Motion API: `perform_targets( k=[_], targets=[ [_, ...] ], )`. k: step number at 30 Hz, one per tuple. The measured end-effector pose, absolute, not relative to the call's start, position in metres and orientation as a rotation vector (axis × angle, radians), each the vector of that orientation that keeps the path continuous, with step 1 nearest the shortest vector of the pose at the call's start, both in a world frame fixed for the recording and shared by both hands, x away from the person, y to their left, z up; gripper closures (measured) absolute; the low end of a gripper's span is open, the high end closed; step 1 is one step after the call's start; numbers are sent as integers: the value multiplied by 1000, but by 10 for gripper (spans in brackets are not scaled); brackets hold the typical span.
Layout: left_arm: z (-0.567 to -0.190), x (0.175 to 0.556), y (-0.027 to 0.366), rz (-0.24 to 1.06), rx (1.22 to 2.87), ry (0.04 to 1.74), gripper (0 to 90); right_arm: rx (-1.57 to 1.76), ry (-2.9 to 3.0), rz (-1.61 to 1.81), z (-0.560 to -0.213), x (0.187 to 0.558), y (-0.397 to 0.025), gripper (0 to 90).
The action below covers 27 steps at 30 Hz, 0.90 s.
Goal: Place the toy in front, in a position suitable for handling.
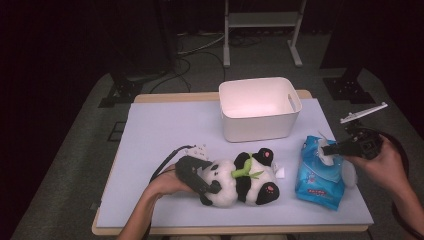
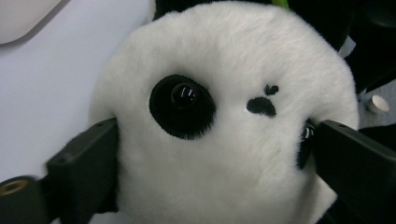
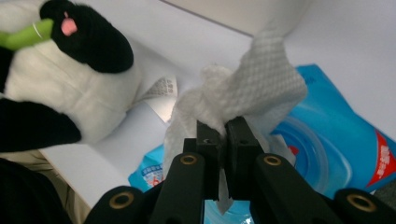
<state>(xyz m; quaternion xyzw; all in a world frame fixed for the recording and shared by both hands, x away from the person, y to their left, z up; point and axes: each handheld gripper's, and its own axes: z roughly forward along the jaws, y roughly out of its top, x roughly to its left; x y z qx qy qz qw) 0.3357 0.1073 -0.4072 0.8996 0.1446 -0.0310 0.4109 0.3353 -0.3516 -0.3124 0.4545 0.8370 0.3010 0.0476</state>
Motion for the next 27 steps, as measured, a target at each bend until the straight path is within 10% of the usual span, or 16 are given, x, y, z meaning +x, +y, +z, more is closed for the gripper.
perform_targets(
  k=[16,27],
  targets=[
    [-385,343,92,73,2358,281,170,964,2657,1048,-241,329,-266,845],
    [-391,334,96,77,2340,299,126,631,2938,1001,-282,326,-157,843]
  ],
)
